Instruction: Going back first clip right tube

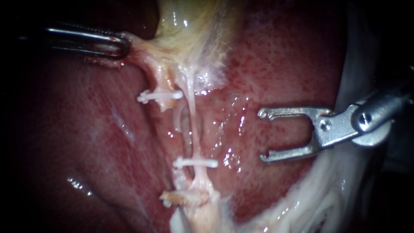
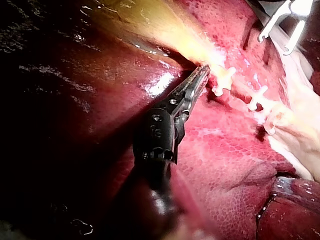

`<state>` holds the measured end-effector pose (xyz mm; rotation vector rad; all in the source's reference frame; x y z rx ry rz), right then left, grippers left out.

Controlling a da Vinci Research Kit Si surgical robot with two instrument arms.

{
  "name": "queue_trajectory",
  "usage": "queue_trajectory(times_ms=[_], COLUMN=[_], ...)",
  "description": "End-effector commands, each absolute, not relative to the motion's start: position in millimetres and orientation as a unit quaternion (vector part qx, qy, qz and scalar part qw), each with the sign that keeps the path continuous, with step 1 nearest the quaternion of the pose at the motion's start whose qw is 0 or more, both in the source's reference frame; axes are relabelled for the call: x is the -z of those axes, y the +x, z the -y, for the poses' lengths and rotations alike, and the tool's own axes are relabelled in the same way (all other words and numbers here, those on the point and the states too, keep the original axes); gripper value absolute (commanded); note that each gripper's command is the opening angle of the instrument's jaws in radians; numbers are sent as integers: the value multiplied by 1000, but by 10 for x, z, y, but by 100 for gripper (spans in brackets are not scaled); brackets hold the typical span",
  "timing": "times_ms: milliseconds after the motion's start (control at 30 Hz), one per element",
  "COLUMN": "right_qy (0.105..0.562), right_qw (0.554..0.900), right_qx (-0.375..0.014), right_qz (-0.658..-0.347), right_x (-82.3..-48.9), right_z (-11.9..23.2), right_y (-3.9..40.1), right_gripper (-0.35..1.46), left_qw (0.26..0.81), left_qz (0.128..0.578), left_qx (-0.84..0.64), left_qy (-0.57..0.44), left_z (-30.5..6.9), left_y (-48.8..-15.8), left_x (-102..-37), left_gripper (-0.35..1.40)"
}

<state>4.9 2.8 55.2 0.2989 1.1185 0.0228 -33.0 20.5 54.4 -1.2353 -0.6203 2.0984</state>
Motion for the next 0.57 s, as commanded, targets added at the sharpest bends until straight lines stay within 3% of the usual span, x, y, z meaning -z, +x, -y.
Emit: queue_trajectory(times_ms=[33,200,567], right_qy=[141,143,146], right_qw=[837,837,835], right_qx=[-11,-11,-10], right_qz=[-528,-529,-530], right_x=[-552,-551,-545], right_z=[-27,-29,-31], right_y=[48,48,50], right_gripper=[50,50,50], left_qw=[308,303,302], left_qz=[238,241,242], left_qx=[-797,-801,-801], left_qy=[-463,-456,-457], left_z=[-204,-201,-201], left_y=[-333,-347,-344], left_x=[-550,-565,-563], left_gripper=[-35,-35,-35])
